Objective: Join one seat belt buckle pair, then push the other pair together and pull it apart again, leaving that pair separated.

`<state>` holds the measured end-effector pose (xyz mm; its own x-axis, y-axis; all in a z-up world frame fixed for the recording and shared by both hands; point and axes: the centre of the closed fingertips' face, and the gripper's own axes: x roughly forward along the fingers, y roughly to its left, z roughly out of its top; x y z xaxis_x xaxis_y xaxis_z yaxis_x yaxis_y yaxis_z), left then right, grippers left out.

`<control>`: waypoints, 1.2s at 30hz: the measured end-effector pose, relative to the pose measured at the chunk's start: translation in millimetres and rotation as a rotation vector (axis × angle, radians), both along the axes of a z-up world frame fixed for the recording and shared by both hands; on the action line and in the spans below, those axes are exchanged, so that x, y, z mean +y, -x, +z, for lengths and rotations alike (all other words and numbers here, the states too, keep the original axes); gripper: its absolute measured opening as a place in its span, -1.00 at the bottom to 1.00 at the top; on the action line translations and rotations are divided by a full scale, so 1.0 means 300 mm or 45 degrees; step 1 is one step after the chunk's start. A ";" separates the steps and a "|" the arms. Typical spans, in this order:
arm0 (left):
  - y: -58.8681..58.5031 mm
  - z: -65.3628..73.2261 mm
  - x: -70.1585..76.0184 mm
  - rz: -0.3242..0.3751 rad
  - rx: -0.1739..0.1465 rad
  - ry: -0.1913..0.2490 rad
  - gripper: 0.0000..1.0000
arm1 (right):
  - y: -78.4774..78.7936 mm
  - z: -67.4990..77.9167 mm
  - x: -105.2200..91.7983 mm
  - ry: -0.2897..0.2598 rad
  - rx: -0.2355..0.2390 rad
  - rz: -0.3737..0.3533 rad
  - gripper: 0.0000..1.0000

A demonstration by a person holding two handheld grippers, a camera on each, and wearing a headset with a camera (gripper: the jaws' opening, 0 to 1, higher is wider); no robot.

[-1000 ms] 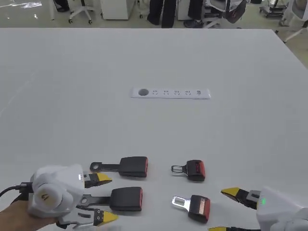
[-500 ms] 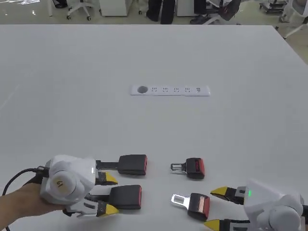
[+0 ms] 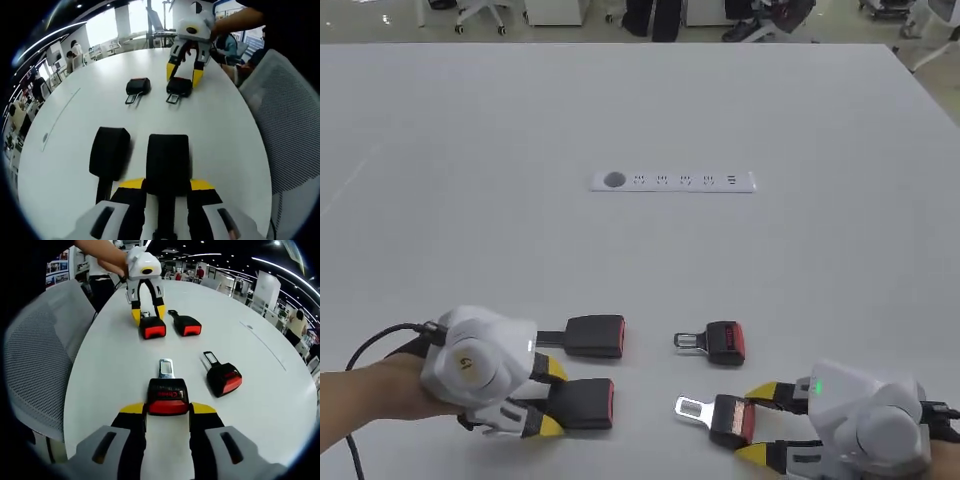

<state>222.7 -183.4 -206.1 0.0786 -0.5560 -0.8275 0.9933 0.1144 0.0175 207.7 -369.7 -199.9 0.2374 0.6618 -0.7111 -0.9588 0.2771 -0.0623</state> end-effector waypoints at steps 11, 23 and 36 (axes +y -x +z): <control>-0.001 -0.003 0.004 0.010 0.032 0.012 -0.36 | 0.000 -0.001 0.000 0.009 0.003 0.018 -0.38; 0.004 -0.005 0.000 -0.025 0.053 -0.022 -0.36 | -0.009 -0.008 -0.001 0.033 0.010 0.060 -0.39; 0.005 -0.006 0.000 -0.049 0.062 -0.043 -0.37 | -0.011 0.000 0.032 0.045 0.017 0.090 -0.39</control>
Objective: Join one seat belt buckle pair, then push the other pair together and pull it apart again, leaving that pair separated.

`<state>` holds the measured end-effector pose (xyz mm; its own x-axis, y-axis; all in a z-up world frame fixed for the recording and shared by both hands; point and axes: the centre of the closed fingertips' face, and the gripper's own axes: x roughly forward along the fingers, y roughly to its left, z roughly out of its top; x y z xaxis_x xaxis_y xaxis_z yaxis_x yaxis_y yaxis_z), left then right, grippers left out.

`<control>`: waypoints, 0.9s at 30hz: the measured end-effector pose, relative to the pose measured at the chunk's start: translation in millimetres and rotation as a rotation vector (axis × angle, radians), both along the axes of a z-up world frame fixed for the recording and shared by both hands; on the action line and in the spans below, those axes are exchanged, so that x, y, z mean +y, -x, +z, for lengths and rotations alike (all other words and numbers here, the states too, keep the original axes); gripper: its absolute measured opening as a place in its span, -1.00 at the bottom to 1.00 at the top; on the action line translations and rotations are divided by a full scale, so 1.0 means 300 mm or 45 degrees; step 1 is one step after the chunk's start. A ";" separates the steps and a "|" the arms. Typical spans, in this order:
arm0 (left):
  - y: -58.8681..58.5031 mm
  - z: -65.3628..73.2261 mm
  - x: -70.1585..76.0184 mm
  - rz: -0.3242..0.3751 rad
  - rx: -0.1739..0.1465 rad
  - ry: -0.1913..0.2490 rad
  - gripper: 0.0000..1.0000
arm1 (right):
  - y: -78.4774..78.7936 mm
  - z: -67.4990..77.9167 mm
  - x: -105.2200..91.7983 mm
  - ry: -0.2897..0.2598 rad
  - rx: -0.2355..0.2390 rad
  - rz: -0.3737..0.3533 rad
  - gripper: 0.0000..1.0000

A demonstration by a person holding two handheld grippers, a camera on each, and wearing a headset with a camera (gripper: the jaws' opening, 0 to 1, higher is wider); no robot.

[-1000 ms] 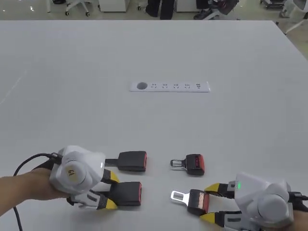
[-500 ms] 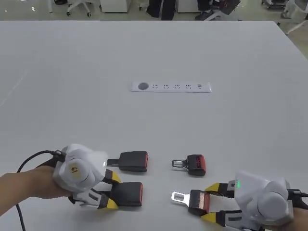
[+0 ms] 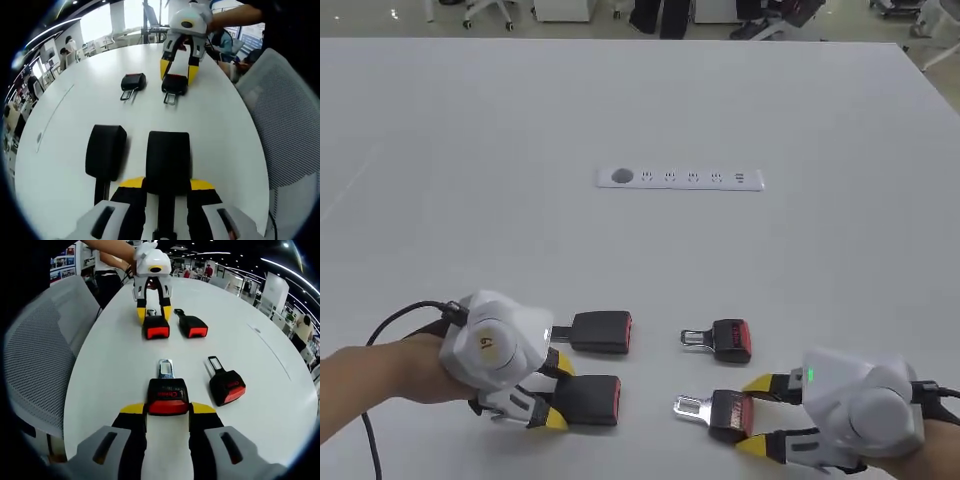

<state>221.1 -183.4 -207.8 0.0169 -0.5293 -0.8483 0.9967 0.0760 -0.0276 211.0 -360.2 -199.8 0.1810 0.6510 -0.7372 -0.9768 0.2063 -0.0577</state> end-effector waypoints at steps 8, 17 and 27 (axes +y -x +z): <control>0.000 -0.003 0.002 -0.010 0.000 -0.009 -0.37 | 0.000 0.005 0.034 -0.003 0.002 0.022 -0.39; 0.001 -0.005 0.004 -0.013 0.005 -0.030 -0.37 | -0.002 0.004 0.072 -0.015 0.007 0.039 -0.39; 0.002 -0.004 0.006 -0.009 0.011 -0.049 -0.36 | -0.011 -0.005 0.117 -0.027 0.010 0.069 -0.39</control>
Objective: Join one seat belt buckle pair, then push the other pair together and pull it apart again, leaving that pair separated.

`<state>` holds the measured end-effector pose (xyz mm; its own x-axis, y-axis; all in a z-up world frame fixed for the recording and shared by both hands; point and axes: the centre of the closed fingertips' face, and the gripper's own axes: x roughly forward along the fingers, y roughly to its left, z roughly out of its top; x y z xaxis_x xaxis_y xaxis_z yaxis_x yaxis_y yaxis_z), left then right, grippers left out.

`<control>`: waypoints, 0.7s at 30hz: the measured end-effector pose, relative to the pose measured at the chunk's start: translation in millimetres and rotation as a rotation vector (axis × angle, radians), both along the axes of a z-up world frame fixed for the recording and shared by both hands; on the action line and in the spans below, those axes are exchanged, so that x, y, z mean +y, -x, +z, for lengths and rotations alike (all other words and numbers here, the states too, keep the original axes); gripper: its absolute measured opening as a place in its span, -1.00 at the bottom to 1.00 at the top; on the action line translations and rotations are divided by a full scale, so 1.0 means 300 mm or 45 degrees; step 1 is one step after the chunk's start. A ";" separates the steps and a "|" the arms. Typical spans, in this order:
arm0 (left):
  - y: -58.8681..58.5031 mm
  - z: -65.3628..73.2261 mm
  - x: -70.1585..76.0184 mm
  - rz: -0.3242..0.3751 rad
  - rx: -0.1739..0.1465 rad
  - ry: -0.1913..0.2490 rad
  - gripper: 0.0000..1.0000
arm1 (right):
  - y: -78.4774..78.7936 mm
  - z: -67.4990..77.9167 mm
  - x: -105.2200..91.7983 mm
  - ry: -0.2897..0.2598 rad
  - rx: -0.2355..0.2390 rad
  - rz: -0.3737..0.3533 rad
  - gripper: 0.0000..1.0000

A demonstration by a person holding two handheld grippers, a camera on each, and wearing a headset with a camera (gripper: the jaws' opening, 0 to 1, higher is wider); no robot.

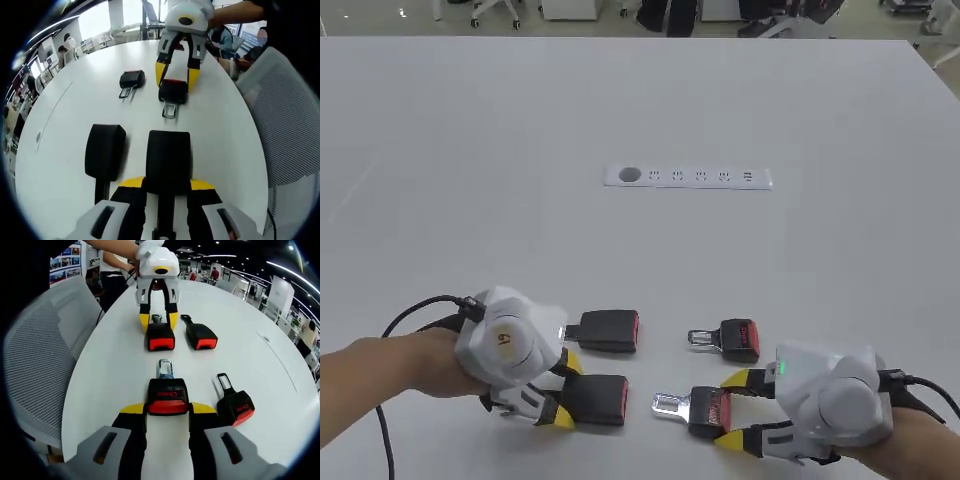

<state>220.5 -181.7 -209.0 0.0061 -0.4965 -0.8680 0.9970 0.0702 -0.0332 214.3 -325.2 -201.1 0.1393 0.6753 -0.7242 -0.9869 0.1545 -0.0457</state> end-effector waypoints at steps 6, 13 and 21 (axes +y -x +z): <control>0.000 0.001 -0.001 0.003 0.001 -0.004 -0.36 | -0.005 -0.001 0.025 -0.002 0.001 0.021 -0.39; 0.001 0.001 -0.002 0.001 0.001 -0.007 -0.36 | -0.011 -0.012 0.054 -0.002 0.006 0.040 -0.39; 0.002 0.003 -0.004 0.001 0.001 -0.008 -0.36 | -0.017 -0.020 0.083 -0.004 0.009 0.062 -0.39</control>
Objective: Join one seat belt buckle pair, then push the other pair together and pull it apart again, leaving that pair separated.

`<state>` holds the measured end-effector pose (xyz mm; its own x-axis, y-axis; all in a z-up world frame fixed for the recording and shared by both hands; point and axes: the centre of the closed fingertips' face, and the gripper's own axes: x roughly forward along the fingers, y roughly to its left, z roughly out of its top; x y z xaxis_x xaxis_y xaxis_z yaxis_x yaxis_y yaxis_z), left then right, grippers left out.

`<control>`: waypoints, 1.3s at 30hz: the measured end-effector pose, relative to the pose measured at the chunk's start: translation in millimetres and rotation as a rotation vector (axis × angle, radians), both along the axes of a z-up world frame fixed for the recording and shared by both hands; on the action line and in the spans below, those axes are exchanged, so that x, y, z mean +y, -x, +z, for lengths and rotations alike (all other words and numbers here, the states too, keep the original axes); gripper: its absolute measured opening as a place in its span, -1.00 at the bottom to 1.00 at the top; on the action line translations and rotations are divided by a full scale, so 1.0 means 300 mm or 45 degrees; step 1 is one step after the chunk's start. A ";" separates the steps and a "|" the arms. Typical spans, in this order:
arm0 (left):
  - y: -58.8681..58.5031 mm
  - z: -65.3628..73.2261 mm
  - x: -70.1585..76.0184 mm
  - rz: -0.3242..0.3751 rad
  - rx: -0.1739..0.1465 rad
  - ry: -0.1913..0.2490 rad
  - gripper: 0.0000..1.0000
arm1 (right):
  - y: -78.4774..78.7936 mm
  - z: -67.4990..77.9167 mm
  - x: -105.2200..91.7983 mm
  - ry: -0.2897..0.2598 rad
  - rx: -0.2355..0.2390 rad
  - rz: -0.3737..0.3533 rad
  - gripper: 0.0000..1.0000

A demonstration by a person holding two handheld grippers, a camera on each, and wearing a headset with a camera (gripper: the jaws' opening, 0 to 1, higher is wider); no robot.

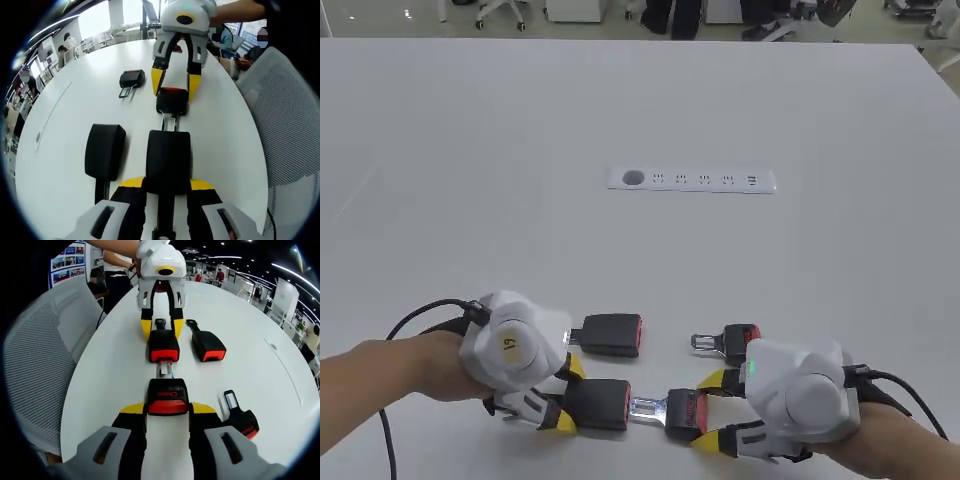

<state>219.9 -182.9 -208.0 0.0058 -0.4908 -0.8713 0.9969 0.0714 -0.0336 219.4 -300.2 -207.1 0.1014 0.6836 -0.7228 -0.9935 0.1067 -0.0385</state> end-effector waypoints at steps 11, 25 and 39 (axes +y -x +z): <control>-0.002 -0.001 0.003 0.000 0.001 -0.003 -0.36 | 0.003 -0.002 0.013 0.008 -0.004 0.013 -0.39; -0.004 -0.004 0.003 0.005 0.003 -0.006 -0.36 | 0.003 0.003 0.014 0.006 -0.002 0.013 -0.39; -0.004 -0.005 0.003 0.005 0.006 -0.006 -0.36 | 0.003 0.011 0.019 0.006 -0.007 0.030 -0.39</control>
